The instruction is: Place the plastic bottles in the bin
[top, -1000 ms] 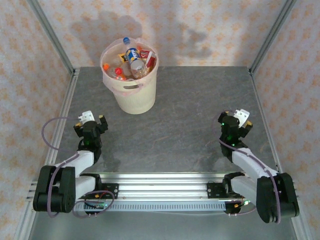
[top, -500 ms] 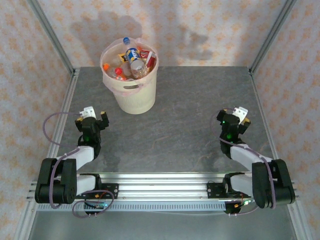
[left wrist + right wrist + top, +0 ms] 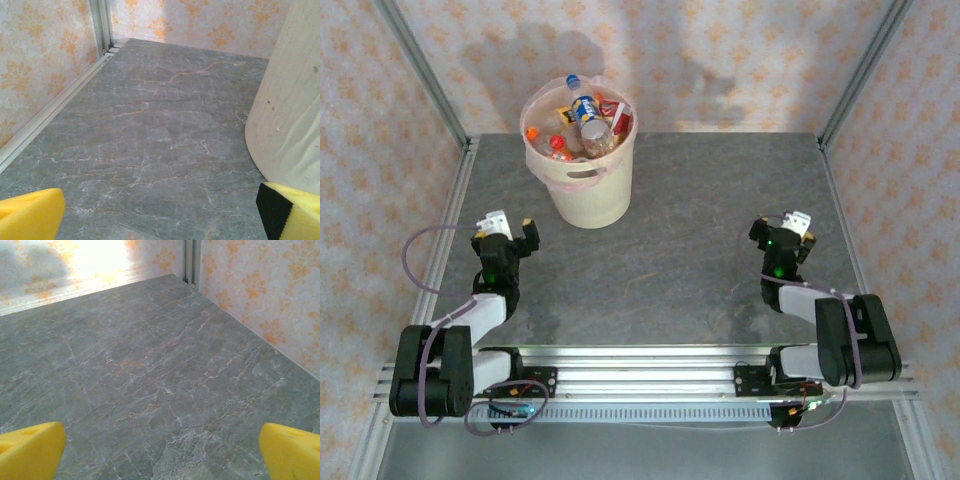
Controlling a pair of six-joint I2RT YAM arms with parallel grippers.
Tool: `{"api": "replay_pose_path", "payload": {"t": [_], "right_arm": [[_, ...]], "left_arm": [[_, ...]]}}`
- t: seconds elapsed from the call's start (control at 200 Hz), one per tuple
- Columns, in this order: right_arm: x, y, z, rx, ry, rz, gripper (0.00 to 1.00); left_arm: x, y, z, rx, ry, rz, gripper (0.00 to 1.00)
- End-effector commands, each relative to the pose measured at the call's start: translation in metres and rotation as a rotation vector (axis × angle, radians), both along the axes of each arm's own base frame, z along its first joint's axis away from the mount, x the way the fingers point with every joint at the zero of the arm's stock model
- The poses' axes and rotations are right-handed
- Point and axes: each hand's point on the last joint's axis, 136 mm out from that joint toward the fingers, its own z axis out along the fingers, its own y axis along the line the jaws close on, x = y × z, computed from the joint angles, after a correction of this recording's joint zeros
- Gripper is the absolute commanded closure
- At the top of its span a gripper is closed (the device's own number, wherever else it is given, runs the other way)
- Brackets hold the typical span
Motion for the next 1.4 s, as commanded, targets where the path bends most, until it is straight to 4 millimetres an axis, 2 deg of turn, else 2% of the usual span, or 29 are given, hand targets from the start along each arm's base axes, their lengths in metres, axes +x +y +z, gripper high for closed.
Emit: {"api": "replay_pose_path", "payload": {"t": [0.0,0.235,0.621,0.721,0.861,0.956,1.396], "right_arm": [[0.008,0.006,-0.001,-0.004,-0.021,0.05,0.01],[0.015,0.012,-0.014,-0.005,-0.007,0.084,0.01],[0.022,0.017,-0.023,-0.012,0.026,0.121,0.01],[0.024,0.02,-0.024,-0.013,0.037,0.136,0.01],[0.032,0.026,-0.029,-0.012,0.09,0.172,0.01],[0.035,0.022,-0.028,0.027,0.092,0.178,0.01],[0.034,0.021,-0.029,0.025,0.092,0.177,0.01]], "left_arm": [[0.001,-0.002,0.005,-0.023,-0.039,-0.014,0.0],[0.015,-0.011,0.001,-0.033,-0.06,-0.036,0.0],[0.038,-0.049,-0.032,0.071,0.046,-0.181,0.0],[0.046,-0.059,-0.034,0.078,0.084,-0.244,0.0],[0.05,-0.053,-0.036,0.031,0.105,-0.237,0.0],[0.051,-0.048,-0.037,0.027,0.107,-0.215,0.0],[0.051,-0.044,-0.036,0.038,0.113,-0.178,0.0]]}}
